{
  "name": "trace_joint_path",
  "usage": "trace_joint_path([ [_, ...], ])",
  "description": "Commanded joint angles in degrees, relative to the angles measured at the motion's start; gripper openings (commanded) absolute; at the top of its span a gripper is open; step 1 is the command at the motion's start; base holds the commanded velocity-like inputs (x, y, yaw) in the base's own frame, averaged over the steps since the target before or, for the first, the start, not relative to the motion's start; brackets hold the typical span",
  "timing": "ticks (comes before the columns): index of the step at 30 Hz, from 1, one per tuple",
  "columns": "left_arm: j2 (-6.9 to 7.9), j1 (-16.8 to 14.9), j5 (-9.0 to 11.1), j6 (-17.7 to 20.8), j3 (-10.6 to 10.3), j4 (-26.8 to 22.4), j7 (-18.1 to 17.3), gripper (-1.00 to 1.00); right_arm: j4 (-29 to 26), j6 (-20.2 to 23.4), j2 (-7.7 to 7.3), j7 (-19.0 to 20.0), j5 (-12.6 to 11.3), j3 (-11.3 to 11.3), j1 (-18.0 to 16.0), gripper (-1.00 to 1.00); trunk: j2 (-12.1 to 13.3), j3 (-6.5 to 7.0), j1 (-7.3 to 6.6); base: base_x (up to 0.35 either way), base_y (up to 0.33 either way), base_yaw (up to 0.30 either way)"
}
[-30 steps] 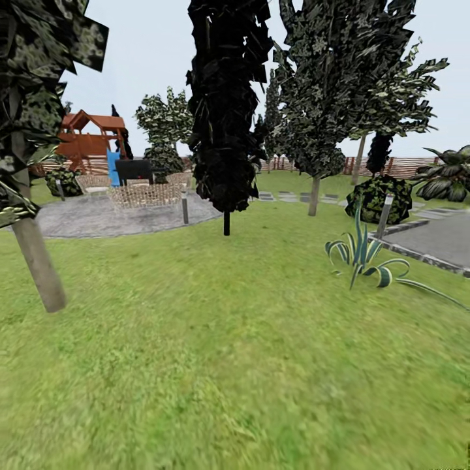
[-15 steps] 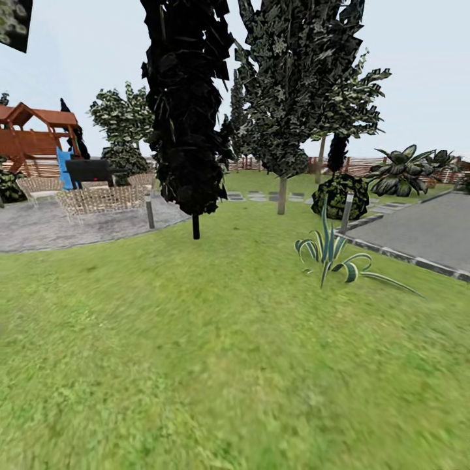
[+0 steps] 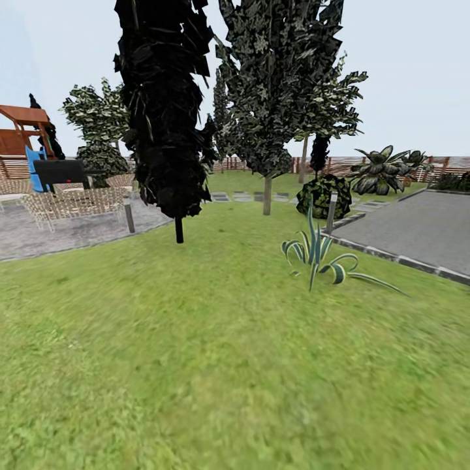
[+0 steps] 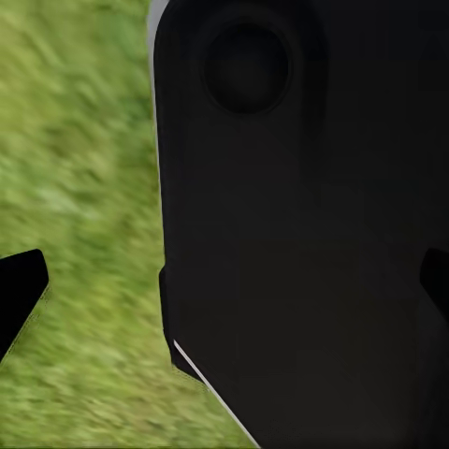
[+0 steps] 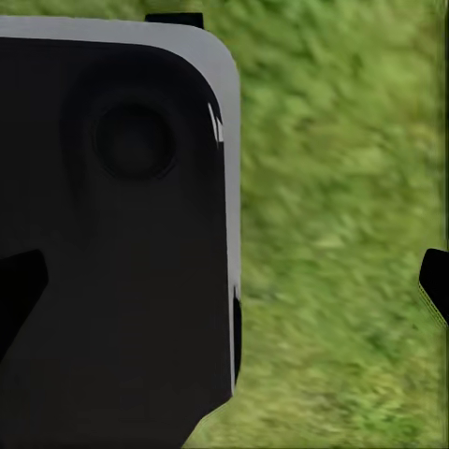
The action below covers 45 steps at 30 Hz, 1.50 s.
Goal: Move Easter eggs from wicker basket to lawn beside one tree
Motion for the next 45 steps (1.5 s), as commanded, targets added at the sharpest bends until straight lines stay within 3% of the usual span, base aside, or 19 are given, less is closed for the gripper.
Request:
trace_joint_path([
  [1, 0.02, 0.0, 0.0, 0.0, 0.0, -0.1, -0.2, 1.00, 0.1, 0.1, -0.01, 0.0, -0.1, 0.0, -0.1, 1.00, 0.0, -0.04, 0.04, 0.338, 0.000, -0.003],
  [12, 0.02, 0.0, 0.0, 0.0, 0.0, -0.1, -0.2, 1.00, 0.1, 0.0, -0.01, 0.0, -0.1, 0.0, -0.1, 1.00, 0.0, -0.04, 0.04, 0.338, 0.000, -0.016],
  [25, 0.02, 0.0, 0.0, 0.0, 0.0, -0.1, -0.2, 1.00, 0.1, 0.0, -0.01, 0.1, -0.1, 0.0, -0.1, 1.00, 0.0, -0.04, 0.04, 0.338, 0.000, -0.250],
  [45, 0.02, 0.0, 0.0, 0.0, 0.0, -0.1, -0.2, 1.00, 0.1, 0.1, -0.01, 0.0, -0.1, 0.0, -0.1, 1.00, 0.0, -0.04, 0.04, 0.338, 0.000, -0.010],
])
